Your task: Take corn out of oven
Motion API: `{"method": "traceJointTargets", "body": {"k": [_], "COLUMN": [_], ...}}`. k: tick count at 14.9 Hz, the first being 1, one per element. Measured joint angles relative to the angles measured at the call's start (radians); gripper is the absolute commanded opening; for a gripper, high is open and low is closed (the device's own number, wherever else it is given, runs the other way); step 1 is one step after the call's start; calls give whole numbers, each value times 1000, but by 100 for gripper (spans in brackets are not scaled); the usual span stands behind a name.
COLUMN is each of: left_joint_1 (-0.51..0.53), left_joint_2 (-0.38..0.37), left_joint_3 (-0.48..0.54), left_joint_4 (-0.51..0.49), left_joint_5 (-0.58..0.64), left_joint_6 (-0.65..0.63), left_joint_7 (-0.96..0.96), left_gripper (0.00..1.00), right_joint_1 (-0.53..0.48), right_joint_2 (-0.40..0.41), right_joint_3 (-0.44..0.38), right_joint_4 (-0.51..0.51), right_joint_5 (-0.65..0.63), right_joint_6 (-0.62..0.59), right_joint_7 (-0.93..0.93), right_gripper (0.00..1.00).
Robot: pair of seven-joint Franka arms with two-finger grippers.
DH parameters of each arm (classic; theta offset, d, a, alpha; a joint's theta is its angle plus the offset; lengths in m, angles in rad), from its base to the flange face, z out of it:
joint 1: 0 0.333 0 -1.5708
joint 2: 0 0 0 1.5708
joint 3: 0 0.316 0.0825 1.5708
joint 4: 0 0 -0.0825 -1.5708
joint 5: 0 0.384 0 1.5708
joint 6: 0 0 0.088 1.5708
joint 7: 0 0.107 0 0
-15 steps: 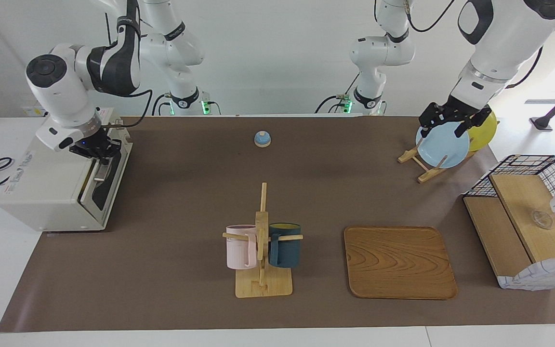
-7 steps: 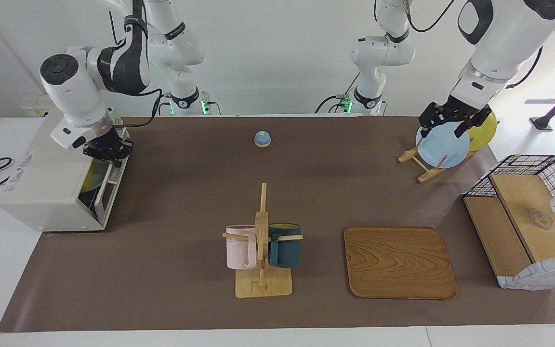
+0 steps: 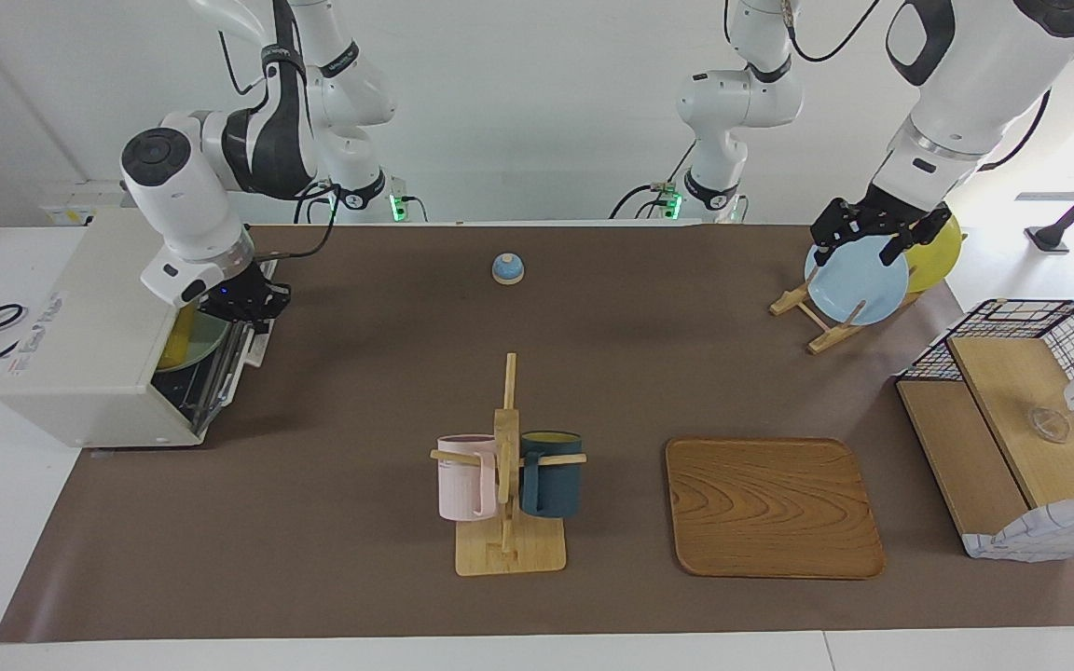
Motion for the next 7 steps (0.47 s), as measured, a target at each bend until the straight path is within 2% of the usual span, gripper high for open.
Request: {"method": "traceJointTargets", "body": {"k": [4, 7], "left_joint_1": [0, 0], "left_joint_2": [0, 0], "left_joint_3": [0, 0], "left_joint_4": [0, 0], "left_joint_5": [0, 0], "left_joint_6": [0, 0], "left_joint_7": [0, 0], "left_gripper": [100, 100], "right_joint_1": [33, 40], "right_joint_2": [42, 68], "right_joint_3": [8, 12], "right_joint_4": [-68, -96], "right_joint_5": [2, 7], "right_joint_6": [139, 200], "right_joint_7": [39, 45], "right_gripper": [0, 0]}}
